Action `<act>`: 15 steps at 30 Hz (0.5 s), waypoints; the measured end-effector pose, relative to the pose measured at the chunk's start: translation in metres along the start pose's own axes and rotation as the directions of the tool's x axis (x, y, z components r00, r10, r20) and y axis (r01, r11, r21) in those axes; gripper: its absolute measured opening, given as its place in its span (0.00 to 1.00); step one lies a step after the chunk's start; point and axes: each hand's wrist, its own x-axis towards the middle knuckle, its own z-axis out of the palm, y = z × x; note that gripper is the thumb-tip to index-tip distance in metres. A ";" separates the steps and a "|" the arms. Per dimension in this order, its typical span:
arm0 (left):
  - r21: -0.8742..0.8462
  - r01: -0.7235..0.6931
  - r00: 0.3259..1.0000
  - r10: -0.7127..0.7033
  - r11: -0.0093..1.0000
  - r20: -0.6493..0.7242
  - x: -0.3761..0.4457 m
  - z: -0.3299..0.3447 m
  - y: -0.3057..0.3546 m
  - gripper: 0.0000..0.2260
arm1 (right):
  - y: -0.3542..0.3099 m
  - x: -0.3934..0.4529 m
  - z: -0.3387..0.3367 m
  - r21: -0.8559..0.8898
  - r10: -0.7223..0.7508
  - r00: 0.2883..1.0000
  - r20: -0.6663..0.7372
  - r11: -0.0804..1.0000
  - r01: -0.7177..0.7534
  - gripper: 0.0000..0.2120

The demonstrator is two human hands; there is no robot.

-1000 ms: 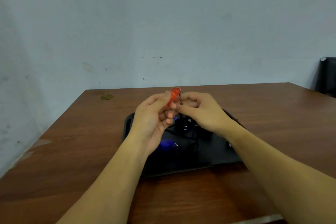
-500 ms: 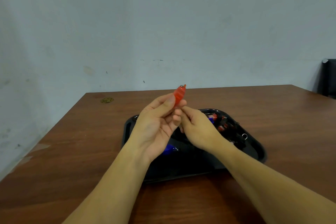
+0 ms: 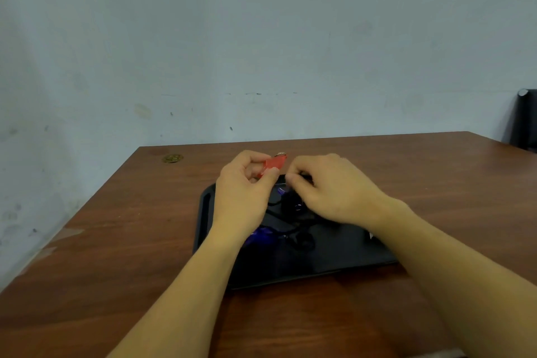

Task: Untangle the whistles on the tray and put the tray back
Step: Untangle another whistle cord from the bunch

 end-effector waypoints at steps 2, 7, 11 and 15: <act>0.099 -0.006 1.000 0.004 0.995 0.019 0.000 -0.002 0.000 0.06 | 0.003 0.002 -0.009 0.042 0.014 0.999 -0.044 0.999 -0.012 0.10; 0.115 -0.029 0.988 0.011 0.993 0.157 -0.003 -0.005 0.009 0.08 | 0.011 0.013 -0.024 0.248 0.033 0.991 -0.130 0.969 0.000 0.09; -0.032 -0.021 0.956 0.029 0.999 0.291 -0.004 -0.005 0.013 0.09 | 0.021 0.022 -0.022 0.478 0.054 0.997 -0.064 0.878 -0.017 0.11; -0.232 0.074 0.949 0.003 0.970 0.315 -0.005 -0.004 0.016 0.10 | 0.025 0.025 -0.006 0.792 0.149 0.969 0.195 0.559 -0.245 0.20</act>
